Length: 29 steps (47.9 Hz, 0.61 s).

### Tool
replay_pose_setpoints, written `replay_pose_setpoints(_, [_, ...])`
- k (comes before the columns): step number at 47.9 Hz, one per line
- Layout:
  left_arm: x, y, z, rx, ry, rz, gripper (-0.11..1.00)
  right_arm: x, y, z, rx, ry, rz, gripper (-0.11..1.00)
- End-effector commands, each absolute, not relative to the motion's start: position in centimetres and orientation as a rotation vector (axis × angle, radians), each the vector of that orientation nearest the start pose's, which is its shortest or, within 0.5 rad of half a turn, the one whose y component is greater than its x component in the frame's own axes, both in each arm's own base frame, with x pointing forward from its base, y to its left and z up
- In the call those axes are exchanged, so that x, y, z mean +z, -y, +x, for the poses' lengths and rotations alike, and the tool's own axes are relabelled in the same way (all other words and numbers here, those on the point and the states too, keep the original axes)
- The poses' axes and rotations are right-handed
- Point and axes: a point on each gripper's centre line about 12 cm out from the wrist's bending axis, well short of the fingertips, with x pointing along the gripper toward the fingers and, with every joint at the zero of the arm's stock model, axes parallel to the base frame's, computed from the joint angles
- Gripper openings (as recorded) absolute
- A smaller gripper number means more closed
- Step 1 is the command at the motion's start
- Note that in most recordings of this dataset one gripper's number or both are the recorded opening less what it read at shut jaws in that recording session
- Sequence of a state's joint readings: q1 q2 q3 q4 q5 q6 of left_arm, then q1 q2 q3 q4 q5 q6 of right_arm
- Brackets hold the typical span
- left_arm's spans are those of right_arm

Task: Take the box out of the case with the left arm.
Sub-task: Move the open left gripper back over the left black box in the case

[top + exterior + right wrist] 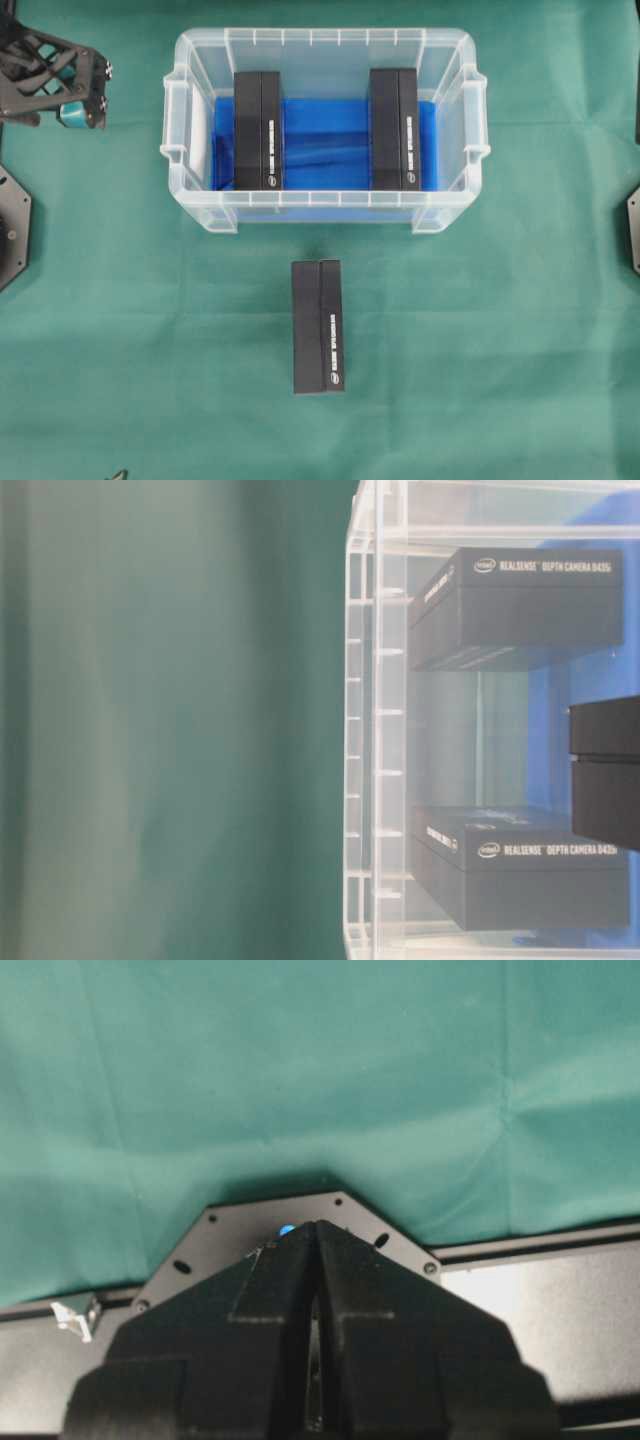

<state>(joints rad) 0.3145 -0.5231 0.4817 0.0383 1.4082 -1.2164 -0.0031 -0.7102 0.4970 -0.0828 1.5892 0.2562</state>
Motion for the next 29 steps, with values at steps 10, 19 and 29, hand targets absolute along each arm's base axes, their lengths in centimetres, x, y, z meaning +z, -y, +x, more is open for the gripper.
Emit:
replay_pose_setpoints(10, [32.5, -7.7, 23.9, 1.064, -1.014, -1.180, 0.97, 34.9, 1.0, 16.7, -0.246, -1.329, 0.167, 0.00])
replay_pose_setpoints(19, [33.5, -8.2, 27.5, 1.047, -1.015, -1.173, 0.97, 34.9, 1.0, 16.7, -0.245, -1.329, 0.165, 0.00])
replay_pose_setpoints(29, [34.9, -8.8, 32.2, 1.015, -0.998, -1.167, 0.97, 34.9, 1.0, 16.6, -0.245, -1.331, 0.165, 0.00])
